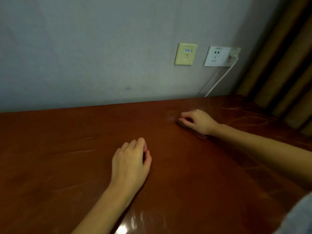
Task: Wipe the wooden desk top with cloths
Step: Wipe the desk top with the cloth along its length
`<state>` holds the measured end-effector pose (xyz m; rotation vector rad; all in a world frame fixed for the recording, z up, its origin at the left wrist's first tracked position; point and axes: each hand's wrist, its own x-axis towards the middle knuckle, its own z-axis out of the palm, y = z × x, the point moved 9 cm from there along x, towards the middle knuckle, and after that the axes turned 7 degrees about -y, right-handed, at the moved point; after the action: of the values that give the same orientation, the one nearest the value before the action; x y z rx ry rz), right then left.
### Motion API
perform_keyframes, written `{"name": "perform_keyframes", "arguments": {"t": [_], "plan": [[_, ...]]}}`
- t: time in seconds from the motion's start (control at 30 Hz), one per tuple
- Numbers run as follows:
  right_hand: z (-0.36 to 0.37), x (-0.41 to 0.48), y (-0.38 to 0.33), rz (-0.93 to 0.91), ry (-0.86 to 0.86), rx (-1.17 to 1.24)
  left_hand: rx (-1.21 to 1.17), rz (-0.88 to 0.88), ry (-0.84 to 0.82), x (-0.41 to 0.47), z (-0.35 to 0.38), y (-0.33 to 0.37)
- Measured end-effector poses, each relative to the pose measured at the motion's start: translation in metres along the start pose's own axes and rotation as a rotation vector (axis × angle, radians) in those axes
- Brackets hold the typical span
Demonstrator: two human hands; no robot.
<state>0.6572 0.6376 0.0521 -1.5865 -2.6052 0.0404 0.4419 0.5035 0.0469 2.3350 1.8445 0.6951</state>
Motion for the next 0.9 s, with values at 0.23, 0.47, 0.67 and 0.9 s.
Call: {"name": "perform_keyframes", "arguments": {"t": [0.23, 0.47, 0.67, 0.9], "plan": [[-0.002, 0.048, 0.09, 0.559, 0.151, 0.031, 0.007, -0.005, -0.022, 0.001, 0.001, 0.001], [0.004, 0.077, 0.017, 0.441, 0.144, 0.076, -0.007, 0.004, -0.012, 0.001, -0.001, 0.002], [0.01, 0.013, -0.047, 0.123, 0.066, 0.075, 0.001, 0.019, 0.016, -0.001, -0.003, 0.002], [-0.002, -0.028, 0.052, 0.416, 0.096, 0.044, -0.006, 0.029, 0.018, 0.0, -0.002, 0.003]]}}
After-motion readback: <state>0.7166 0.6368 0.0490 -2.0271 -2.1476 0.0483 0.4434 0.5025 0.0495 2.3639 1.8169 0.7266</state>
